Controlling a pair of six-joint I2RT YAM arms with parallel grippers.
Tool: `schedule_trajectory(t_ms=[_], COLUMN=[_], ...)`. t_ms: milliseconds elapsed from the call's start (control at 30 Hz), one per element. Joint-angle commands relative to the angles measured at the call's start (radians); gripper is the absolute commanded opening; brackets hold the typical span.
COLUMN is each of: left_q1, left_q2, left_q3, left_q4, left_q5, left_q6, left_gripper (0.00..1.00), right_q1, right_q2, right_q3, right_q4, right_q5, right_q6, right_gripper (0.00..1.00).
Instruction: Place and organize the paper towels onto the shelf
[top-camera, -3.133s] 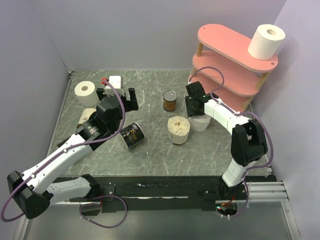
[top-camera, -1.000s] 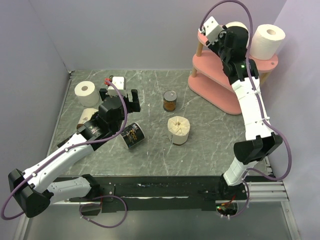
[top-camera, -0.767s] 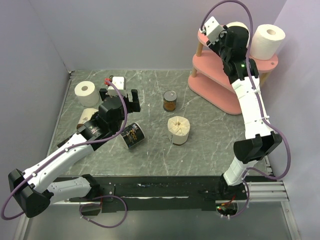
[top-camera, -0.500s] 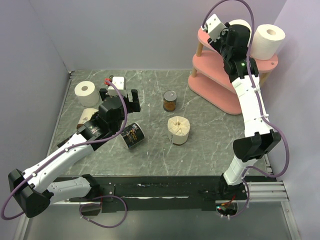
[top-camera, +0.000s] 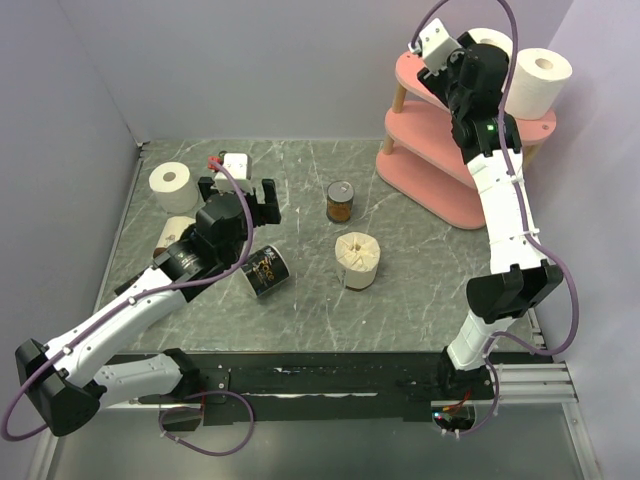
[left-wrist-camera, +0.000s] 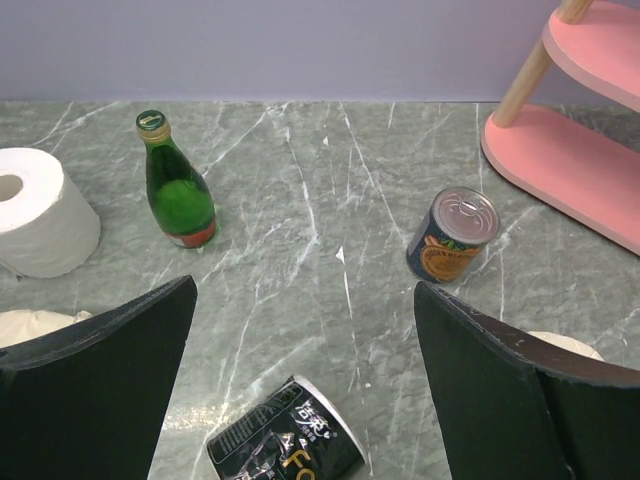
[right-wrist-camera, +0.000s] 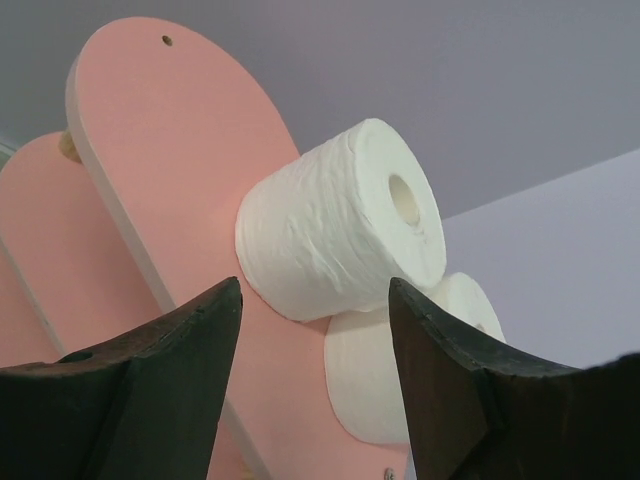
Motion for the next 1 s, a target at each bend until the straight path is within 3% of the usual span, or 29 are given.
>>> schedule_trajectory(t_ms=[0, 300, 400, 533, 633, 667, 700, 767, 867, 967], left_q1=[-0.004, -0.004, -0.003, -0.004, -0.004, -0.006, -0.004, -0.004, 0.013, 0.09], left_q2=[-0.039, -0.04, -0.044, -0.04, -0.03, -0.024, -0.024, -0.025, -0.016, -0.013], left_q3=[0.025, 0.02, 0.017, 0.026, 0.034, 0.04, 0.048, 0.051, 0.088, 0.148], left_q4=[0.027, 0.033, 0.038, 0.022, 0.004, -0.005, -0.013, -0.019, -0.086, -0.189], left_q5=[0.006, -0.005, -0.014, -0.048, -0.1, -0.12, -0.135, -0.151, -0.128, -0.07], left_q6=[0.019, 0.02, 0.01, -0.029, -0.042, -0.05, -0.056, -0.062, -0.104, -0.188], left_gripper=[0.96, 0.96, 0.96, 0.96, 0.96, 0.96, 0.96, 0.96, 0.96, 0.96], right_q1=[-0.004, 0.055, 0.159, 0.339, 0.486, 0.518, 0.569, 0.606, 0.641, 0.657], right_q2=[-0.017, -0.072, -0.158, -0.299, -0.385, -0.419, -0.435, -0.479, -0.558, -0.66], right_q3=[0.039, 0.037, -0.085, -0.393, -0.533, -0.553, -0.57, -0.614, -0.723, -0.86], right_q4=[0.052, 0.009, 0.065, 0.21, 0.242, 0.23, 0.148, 0.063, -0.022, 0.004], right_q5=[0.028, 0.06, 0.155, 0.362, 0.476, 0.486, 0.483, 0.419, 0.273, 0.21], right_q6=[-0.003, 0.112, 0.126, 0.149, 0.262, 0.372, 0.435, 0.638, 0.814, 0.946], right_gripper=[0.68, 0.68, 0.68, 0.68, 0.68, 0.7, 0.71, 0.77, 1.0, 0.99])
